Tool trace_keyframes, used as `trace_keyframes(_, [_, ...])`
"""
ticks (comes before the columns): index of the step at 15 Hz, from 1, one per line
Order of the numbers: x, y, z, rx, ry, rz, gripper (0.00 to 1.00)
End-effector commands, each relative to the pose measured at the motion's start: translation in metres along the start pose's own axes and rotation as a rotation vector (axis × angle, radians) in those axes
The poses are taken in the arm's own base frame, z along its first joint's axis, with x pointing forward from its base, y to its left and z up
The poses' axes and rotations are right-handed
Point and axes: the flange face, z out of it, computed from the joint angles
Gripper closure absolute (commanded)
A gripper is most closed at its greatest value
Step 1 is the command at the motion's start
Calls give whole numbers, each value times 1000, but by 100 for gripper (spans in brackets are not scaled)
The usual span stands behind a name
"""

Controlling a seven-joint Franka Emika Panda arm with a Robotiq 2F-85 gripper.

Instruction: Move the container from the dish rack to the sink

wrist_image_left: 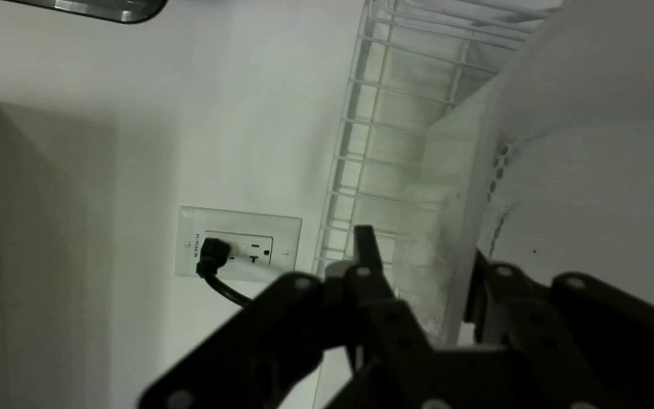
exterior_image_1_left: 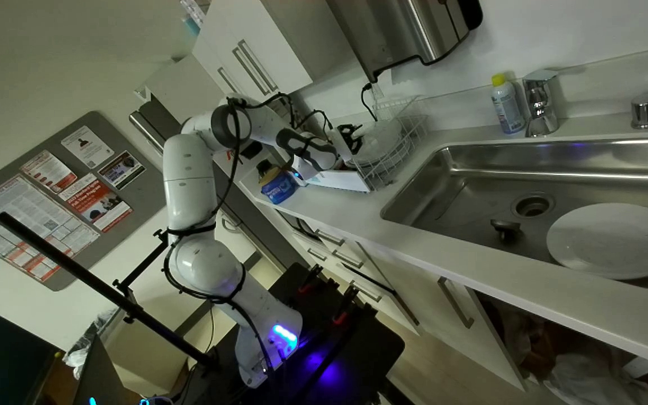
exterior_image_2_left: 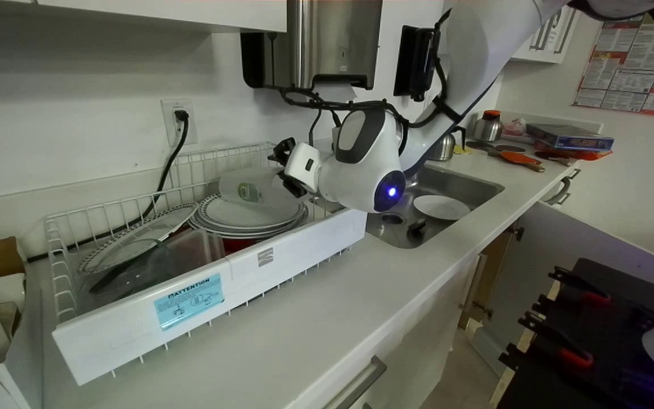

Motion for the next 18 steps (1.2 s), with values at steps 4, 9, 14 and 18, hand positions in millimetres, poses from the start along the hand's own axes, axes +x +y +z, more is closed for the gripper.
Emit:
trace_keyframes(4, [4,8,-3,-29,-22,20,100])
trace_keyframes(9, [17,19,-23,-38,-57,56,99])
trace_keyframes(14, [37,36,-61,-90,-165,86,99])
trace_keyframes(18, [43,53,-91,-133,-255,103,99])
